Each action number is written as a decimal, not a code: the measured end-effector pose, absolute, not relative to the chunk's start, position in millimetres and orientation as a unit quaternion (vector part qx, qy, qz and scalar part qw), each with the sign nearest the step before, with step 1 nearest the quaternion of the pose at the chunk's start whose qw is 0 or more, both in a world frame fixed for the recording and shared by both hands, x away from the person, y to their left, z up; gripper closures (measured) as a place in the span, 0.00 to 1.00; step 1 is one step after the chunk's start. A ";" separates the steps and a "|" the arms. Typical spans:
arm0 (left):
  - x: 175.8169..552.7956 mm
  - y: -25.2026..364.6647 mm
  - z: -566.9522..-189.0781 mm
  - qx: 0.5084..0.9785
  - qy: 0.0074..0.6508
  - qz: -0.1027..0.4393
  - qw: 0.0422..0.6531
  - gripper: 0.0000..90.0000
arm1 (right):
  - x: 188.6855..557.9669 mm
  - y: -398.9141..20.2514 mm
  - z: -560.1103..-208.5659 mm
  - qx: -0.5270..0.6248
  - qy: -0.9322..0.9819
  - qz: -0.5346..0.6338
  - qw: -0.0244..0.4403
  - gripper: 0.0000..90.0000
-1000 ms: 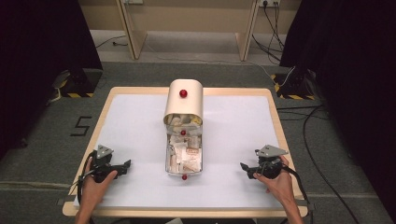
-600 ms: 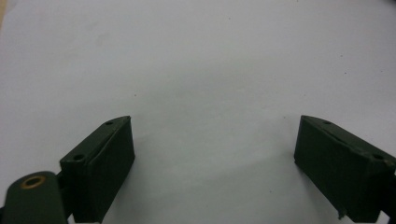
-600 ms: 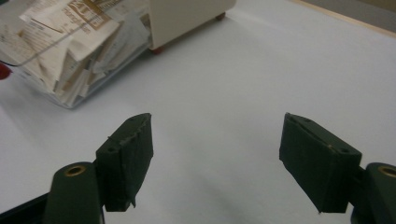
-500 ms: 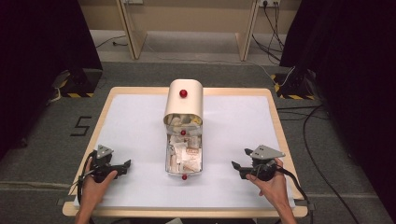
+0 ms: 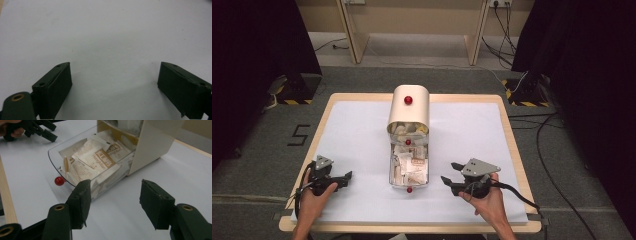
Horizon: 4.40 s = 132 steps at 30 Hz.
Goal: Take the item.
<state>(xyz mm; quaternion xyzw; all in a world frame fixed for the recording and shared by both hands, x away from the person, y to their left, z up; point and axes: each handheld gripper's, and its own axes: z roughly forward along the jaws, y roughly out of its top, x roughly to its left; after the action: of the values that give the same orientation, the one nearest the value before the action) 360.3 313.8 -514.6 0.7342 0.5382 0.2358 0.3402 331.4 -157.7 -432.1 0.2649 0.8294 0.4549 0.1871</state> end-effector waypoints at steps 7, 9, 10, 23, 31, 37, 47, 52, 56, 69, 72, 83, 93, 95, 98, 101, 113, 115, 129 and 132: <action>360.4 313.7 -514.7 0.734 0.538 0.236 0.341 0.13 | 327.8 -144.3 -428.9 0.246 0.830 0.469 0.177 0.55; 360.4 313.8 -514.6 0.734 0.538 0.236 0.340 0.13 | 327.7 -141.4 -429.6 0.245 0.825 0.481 0.167 0.57; 360.3 313.8 -514.6 0.734 0.538 0.236 0.340 0.13 | 327.9 -139.7 -429.9 0.244 0.824 0.483 0.164 0.58; 360.4 313.8 -514.7 0.734 0.538 0.236 0.340 0.13 | 331.3 -109.7 -435.9 0.215 0.833 0.488 0.146 0.67; 360.4 313.8 -514.7 0.734 0.538 0.235 0.341 0.13 | 338.1 -100.3 -443.3 0.220 0.830 0.498 0.121 0.71; 360.4 313.7 -514.7 0.734 0.539 0.236 0.341 0.12 | 339.1 -94.7 -448.0 0.216 0.835 0.493 0.115 0.73; 360.4 313.7 -514.7 0.734 0.539 0.236 0.341 0.13 | 343.1 -81.2 -455.5 0.209 0.845 0.479 0.111 0.75; 360.4 313.8 -514.6 0.734 0.538 0.236 0.340 0.13 | 347.0 -77.9 -458.8 0.211 0.844 0.482 0.105 0.79; 360.4 313.7 -514.7 0.734 0.539 0.236 0.341 0.13 | 350.3 -74.7 -463.7 0.208 0.847 0.479 0.098 0.83; 360.4 313.8 -514.7 0.734 0.538 0.236 0.340 0.13 | 349.8 -75.4 -460.9 0.200 0.844 0.486 0.109 0.96; 360.4 313.7 -514.7 0.734 0.539 0.236 0.341 0.12 | 348.6 -77.0 -455.9 0.198 0.841 0.490 0.113 0.96; 360.4 313.7 -514.7 0.734 0.538 0.236 0.341 0.13 | 347.9 -89.4 -433.2 0.201 0.822 0.515 0.135 0.97; 360.4 313.7 -514.7 0.734 0.539 0.236 0.341 0.13 | 350.4 -105.2 -417.0 0.211 0.807 0.529 0.153 0.97; 360.4 313.7 -514.7 0.734 0.539 0.236 0.341 0.12 | 351.6 -108.7 -415.3 0.214 0.805 0.530 0.158 0.97; 360.4 313.8 -514.6 0.734 0.538 0.236 0.340 0.13 | 352.9 -113.0 -413.0 0.217 0.803 0.530 0.164 0.97; 360.4 313.7 -514.7 0.734 0.538 0.236 0.341 0.13 | 354.4 -117.6 -411.4 0.223 0.800 0.531 0.167 0.97; 360.4 313.7 -514.7 0.734 0.539 0.236 0.341 0.12 | 364.5 -139.0 -409.9 0.250 0.788 0.533 0.182 0.97; 360.4 313.8 -514.6 0.734 0.538 0.236 0.340 0.13 | 366.2 -143.3 -409.5 0.256 0.785 0.533 0.185 0.97; 360.4 313.7 -514.7 0.734 0.539 0.236 0.341 0.12 | 376.4 -167.0 -410.8 0.287 0.772 0.530 0.200 0.97; 360.4 313.8 -514.6 0.734 0.538 0.235 0.340 0.12 | 378.5 -171.4 -412.1 0.295 0.770 0.529 0.203 0.97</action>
<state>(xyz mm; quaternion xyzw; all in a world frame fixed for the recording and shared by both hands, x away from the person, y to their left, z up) 360.4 313.8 -514.6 0.7343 0.5383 0.2355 0.3401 378.5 -171.4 -412.1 0.2945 0.7696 0.5290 0.2026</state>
